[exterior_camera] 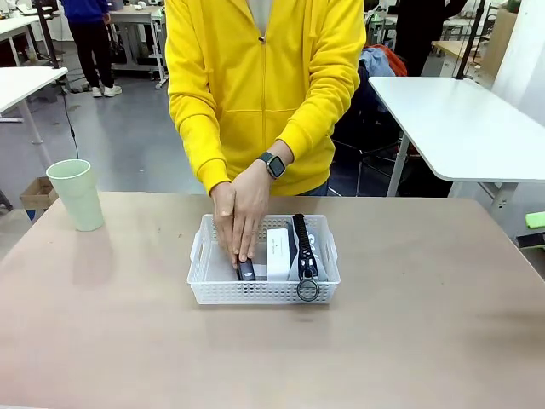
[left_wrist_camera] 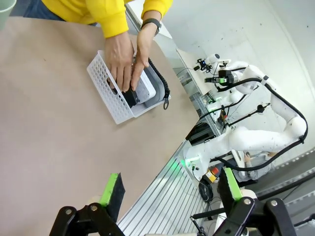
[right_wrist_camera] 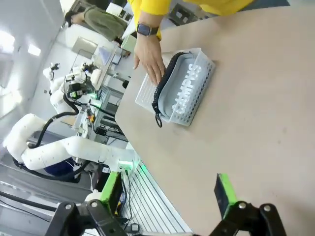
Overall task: Efficiently arrange items inside the basket to fit them all.
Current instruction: Pick up the Stapler and place it inside the Organizing basket, then pick up the Reusable plastic cup and place it inside the Organizing basket.
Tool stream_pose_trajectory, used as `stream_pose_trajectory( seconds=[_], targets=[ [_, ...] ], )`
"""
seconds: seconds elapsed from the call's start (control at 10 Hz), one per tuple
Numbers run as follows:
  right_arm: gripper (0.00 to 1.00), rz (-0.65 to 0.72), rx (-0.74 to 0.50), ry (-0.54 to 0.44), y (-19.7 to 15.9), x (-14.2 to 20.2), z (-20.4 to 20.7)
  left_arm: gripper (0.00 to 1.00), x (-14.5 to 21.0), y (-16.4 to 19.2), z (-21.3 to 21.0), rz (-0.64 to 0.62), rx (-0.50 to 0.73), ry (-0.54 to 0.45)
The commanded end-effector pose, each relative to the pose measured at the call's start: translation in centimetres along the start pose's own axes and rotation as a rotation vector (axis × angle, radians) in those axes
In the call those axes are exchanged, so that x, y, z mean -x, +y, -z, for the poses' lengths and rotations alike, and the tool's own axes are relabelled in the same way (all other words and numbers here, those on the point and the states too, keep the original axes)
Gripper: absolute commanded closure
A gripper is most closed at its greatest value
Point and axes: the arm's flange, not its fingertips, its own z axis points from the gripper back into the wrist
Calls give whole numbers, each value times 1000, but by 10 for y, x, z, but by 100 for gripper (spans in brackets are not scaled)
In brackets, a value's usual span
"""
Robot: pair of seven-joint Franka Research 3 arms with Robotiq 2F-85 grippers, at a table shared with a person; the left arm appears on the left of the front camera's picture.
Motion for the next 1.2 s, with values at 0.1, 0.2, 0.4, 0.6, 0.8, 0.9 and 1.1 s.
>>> stream_pose_trajectory(
  seconds=[0.1,0.2,0.4,0.6,0.8,0.9,1.1],
  targets=[
    [0,-33,8,14,25,-9,5,0,-2,-4,1,0,14,-15],
    [0,-33,8,14,25,-9,5,0,-2,-4,1,0,14,-15],
    [0,-33,8,14,25,-9,5,0,-2,-4,1,0,14,-15],
    [0,-33,8,14,25,-9,5,0,-2,-4,1,0,14,-15],
    [0,-33,8,14,25,-9,5,0,-2,-4,1,0,14,-15],
    [0,-33,8,14,25,-9,5,0,-2,-4,1,0,14,-15],
    [0,-33,8,14,25,-9,5,0,-2,-4,1,0,14,-15]
  ],
)
